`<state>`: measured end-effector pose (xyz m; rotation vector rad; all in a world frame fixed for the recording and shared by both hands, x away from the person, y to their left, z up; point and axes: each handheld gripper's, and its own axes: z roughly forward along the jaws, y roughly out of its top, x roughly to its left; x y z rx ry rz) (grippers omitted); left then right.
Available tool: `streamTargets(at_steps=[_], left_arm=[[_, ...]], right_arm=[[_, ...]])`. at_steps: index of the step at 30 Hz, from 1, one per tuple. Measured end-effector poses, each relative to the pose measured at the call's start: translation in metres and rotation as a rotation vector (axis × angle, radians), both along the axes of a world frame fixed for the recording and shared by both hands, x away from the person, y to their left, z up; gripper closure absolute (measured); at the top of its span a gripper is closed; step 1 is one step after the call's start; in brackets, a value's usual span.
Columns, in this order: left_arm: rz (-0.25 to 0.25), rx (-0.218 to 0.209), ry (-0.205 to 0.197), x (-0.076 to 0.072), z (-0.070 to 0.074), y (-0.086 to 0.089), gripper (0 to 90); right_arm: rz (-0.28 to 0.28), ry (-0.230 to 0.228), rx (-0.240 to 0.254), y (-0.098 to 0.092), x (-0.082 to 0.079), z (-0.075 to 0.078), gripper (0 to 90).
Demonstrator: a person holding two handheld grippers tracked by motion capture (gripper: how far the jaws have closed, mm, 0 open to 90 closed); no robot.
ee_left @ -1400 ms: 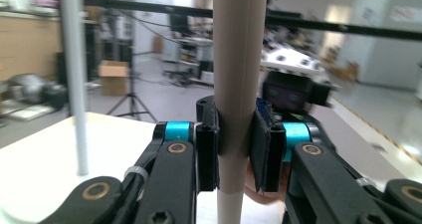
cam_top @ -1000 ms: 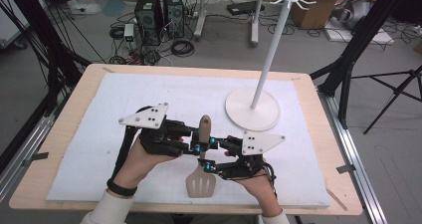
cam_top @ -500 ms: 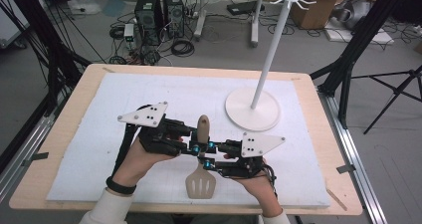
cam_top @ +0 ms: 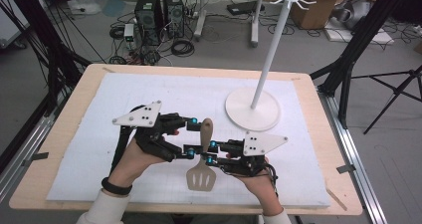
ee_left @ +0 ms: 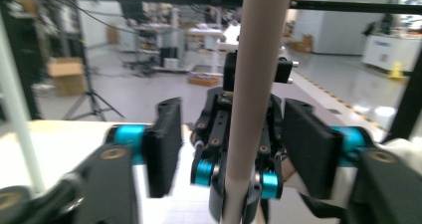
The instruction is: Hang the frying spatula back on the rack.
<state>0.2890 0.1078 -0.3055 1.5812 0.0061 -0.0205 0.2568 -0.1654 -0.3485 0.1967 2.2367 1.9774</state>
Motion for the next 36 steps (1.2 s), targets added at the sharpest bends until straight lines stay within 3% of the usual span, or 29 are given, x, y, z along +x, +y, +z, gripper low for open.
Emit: streamTargets(at_steps=[4, 9, 13, 17, 26, 36], left_arm=[[0.056, -0.006, -0.033, -0.004, -0.004, 0.016, 34.0], [0.163, 0.065, -0.078, -0.013, -0.016, 0.038, 31.5], [0.211, 0.111, -0.086, -0.021, -0.031, 0.057, 30.7], [0.247, 0.104, -0.077, -0.027, -0.042, 0.073, 29.4], [0.309, 0.096, -0.054, -0.036, -0.064, 0.104, 26.0], [0.312, 0.085, -0.036, -0.044, -0.079, 0.117, 24.8]], right_arm=[[-0.025, 0.005, 0.008, -0.007, 0.005, 0.0, 78.2], [-0.058, 0.018, 0.019, -0.02, 0.013, 0.004, 78.2], [-0.098, 0.031, 0.011, -0.03, 0.024, 0.008, 78.3], [-0.146, 0.039, 0.011, -0.042, 0.035, 0.016, 78.2], [-0.189, 0.06, 0.018, -0.068, 0.057, 0.038, 78.3], [-0.205, 0.066, 0.025, -0.101, 0.092, 0.071, 78.3]])
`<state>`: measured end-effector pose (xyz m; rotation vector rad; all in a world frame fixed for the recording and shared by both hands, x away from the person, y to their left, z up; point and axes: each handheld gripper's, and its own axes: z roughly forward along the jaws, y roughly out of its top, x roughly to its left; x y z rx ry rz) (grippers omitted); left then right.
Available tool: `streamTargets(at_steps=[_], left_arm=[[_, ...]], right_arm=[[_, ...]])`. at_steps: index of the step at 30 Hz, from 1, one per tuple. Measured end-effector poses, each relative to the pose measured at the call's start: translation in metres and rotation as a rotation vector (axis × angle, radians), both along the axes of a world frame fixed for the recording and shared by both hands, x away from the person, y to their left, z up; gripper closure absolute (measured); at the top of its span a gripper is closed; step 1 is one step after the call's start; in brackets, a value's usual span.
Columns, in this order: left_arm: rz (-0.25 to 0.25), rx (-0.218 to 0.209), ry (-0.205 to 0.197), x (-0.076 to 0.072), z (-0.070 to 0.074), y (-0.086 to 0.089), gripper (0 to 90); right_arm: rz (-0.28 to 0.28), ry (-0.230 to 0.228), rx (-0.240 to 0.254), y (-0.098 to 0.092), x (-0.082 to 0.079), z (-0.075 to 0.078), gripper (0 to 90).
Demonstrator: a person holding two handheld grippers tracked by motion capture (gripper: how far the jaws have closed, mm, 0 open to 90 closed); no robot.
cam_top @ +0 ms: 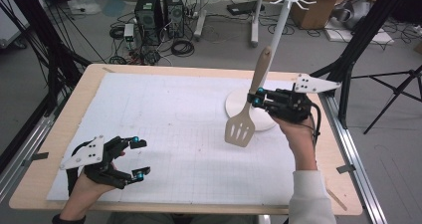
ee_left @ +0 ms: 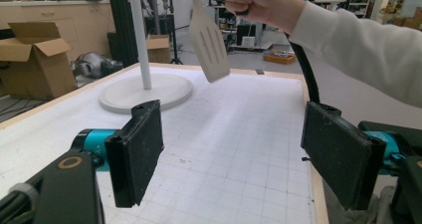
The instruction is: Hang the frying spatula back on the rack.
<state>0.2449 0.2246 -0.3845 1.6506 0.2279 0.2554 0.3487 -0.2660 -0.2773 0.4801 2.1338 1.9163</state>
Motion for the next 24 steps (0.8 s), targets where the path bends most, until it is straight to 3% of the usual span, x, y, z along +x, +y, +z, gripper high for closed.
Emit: streamTargets(at_steps=[7, 14, 24], left_arm=[[0.005, -0.012, 0.001, -0.002, 0.0, 0.006, 24.9], [0.009, -0.011, 0.004, -0.004, -0.001, 0.009, 24.9], [0.003, -0.013, 0.016, -0.001, -0.005, 0.009, 24.9]], right_arm=[[0.0, 0.022, -0.017, -0.017, 0.025, 0.021, 78.3], [-0.009, 0.034, 0.007, -0.033, 0.041, 0.04, 78.3], [-0.016, 0.075, 0.013, -0.041, 0.066, 0.046, 78.3]])
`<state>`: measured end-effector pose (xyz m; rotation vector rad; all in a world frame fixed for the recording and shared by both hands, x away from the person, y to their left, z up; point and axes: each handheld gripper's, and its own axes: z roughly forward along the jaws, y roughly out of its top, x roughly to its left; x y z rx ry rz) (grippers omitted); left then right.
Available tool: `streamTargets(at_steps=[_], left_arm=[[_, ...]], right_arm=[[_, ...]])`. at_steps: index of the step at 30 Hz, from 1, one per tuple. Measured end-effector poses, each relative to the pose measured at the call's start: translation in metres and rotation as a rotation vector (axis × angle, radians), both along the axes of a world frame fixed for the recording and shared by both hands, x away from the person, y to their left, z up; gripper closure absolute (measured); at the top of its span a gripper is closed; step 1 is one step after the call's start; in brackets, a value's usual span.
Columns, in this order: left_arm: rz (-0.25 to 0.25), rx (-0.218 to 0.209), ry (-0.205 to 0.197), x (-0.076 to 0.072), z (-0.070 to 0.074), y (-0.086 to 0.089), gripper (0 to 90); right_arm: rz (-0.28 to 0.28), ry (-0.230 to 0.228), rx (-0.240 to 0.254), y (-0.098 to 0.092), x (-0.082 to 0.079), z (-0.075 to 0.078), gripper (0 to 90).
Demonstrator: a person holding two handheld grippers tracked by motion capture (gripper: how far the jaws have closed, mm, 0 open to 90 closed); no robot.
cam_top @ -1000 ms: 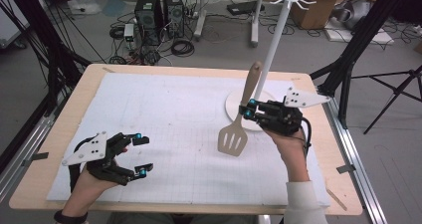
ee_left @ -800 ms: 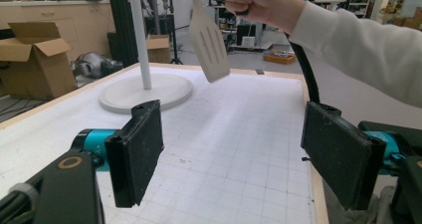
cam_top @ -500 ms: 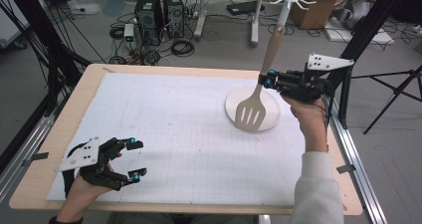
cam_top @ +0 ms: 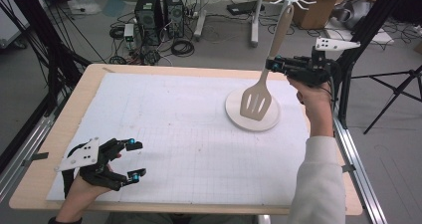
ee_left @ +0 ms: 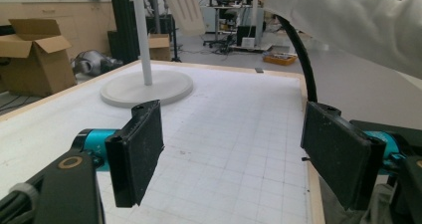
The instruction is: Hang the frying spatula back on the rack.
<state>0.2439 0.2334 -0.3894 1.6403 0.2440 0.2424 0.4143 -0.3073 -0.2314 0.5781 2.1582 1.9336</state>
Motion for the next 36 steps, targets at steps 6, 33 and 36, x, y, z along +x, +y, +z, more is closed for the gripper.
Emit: streamTargets(at_steps=[6, 33, 36], left_arm=[[-0.001, 0.003, 0.007, 0.0, -0.001, -0.002, 25.0], [-0.009, 0.018, 0.027, 0.002, -0.006, -0.006, 25.6], [-0.01, 0.02, 0.027, 0.003, -0.006, -0.006, 25.6]], right_arm=[[-0.004, 0.015, -0.008, 0.0, 0.01, -0.006, 78.3], [-0.034, 0.05, 0.011, -0.003, 0.027, -0.007, 78.2], [-0.046, 0.059, 0.004, -0.003, 0.028, -0.008, 78.2]])
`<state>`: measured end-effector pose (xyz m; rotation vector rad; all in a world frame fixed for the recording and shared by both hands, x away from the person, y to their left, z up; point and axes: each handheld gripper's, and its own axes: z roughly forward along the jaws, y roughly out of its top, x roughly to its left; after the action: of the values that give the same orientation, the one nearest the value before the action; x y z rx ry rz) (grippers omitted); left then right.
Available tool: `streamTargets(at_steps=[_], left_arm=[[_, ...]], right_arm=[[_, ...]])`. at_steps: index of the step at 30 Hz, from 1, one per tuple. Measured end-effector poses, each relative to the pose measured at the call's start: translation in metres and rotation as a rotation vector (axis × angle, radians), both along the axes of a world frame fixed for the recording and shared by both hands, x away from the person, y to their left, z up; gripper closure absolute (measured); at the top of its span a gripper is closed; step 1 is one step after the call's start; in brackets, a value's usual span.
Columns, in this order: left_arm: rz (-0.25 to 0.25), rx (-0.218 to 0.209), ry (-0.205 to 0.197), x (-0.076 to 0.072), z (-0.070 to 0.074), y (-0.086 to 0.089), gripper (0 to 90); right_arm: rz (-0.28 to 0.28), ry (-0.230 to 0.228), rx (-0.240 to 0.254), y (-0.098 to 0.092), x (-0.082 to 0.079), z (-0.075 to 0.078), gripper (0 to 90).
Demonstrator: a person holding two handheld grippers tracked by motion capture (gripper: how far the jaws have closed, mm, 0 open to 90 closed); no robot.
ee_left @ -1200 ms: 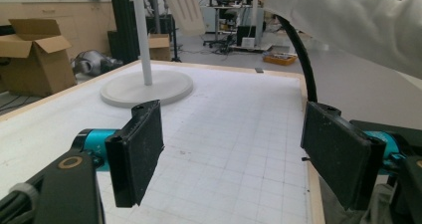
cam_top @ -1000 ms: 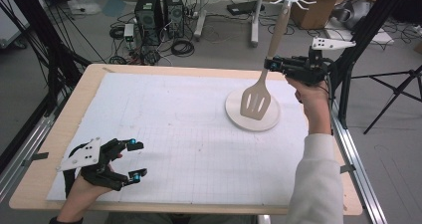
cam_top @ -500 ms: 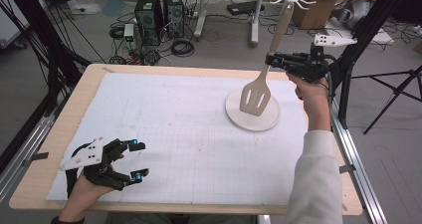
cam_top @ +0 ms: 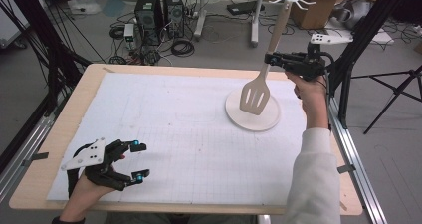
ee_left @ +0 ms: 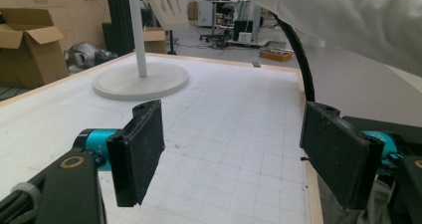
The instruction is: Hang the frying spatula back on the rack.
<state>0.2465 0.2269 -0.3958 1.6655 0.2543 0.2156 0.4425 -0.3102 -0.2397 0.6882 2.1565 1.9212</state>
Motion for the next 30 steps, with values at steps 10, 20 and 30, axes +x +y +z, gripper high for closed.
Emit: streamTargets(at_steps=[10, 20, 30], left_arm=[[0.002, -0.005, -0.004, 0.0, 0.001, 0.001, 25.7], [0.022, -0.034, 0.011, 0.008, 0.005, 0.005, 24.1], [0.022, -0.035, 0.019, 0.018, 0.004, 0.007, 23.3]], right_arm=[[-0.084, -0.004, -0.012, 0.004, -0.003, -0.003, 60.8], [-0.265, -0.039, -0.018, -0.007, -0.038, -0.024, 37.0], [-0.182, -0.102, -0.054, 0.007, -0.093, -0.051, 28.6]])
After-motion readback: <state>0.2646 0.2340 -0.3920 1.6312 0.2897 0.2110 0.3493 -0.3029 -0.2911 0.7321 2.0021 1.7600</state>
